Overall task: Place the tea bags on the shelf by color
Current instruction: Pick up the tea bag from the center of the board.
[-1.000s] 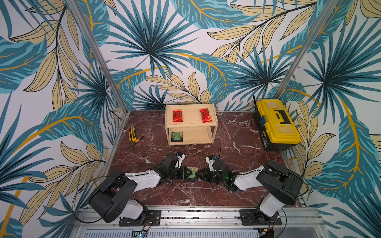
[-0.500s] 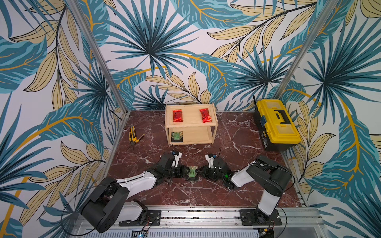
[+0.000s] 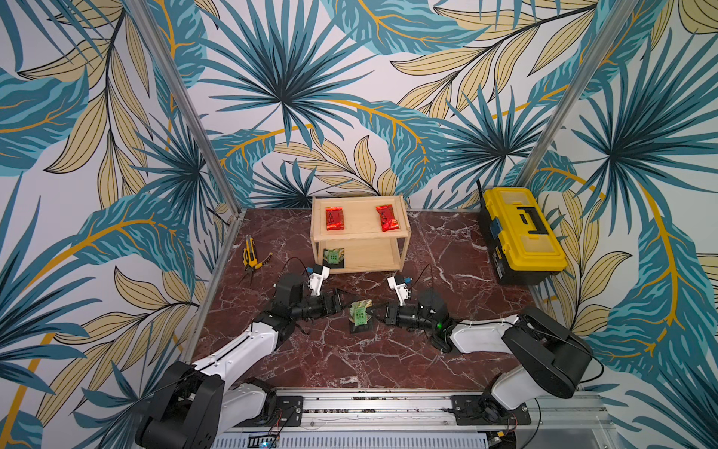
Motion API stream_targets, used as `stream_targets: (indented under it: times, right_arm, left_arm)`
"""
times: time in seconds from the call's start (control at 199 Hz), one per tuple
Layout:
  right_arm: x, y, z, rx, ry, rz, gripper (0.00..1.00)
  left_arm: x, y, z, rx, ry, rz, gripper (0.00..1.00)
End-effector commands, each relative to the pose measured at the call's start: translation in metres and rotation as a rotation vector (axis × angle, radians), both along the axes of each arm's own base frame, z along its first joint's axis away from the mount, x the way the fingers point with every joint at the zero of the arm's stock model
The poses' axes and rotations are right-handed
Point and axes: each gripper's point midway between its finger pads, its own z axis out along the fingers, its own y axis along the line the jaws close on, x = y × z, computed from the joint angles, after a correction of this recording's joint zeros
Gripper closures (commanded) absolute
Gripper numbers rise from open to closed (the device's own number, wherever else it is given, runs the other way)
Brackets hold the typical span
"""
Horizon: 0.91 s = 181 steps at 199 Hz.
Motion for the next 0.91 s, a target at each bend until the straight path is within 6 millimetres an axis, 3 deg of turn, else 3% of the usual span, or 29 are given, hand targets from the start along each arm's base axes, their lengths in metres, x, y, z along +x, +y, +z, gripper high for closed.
stream_targets:
  times: [0.0,0.151,0.372,0.618,0.774,0.904]
  right_arm:
    - [-0.005,0.007,0.021,0.041,-0.048,0.060,1.00]
    - [-0.006,0.008,0.033,0.067,-0.061,0.072,1.00]
    - [-0.013,-0.001,0.043,0.063,-0.072,0.056,1.00]
    - [-0.002,0.009,0.057,0.043,-0.103,0.070,1.00]
    - [0.007,0.019,0.056,0.047,-0.103,0.086,1.00]
    - [0.011,0.020,0.053,0.043,-0.094,0.086,1.00]
  left_arm:
    - [-0.003,-0.012,0.036,-0.139,-0.084,-0.088,0.09]
    - [-0.005,-0.010,0.029,-0.157,-0.060,-0.090,0.07]
    - [0.001,0.015,0.025,-0.119,-0.065,-0.013,0.07]
    - [-0.010,0.006,0.040,-0.203,-0.103,-0.081,0.08]
    - [-0.014,0.003,0.045,-0.244,-0.114,-0.107,0.20]
    - [-0.015,0.004,0.045,-0.240,-0.116,-0.105,0.39]
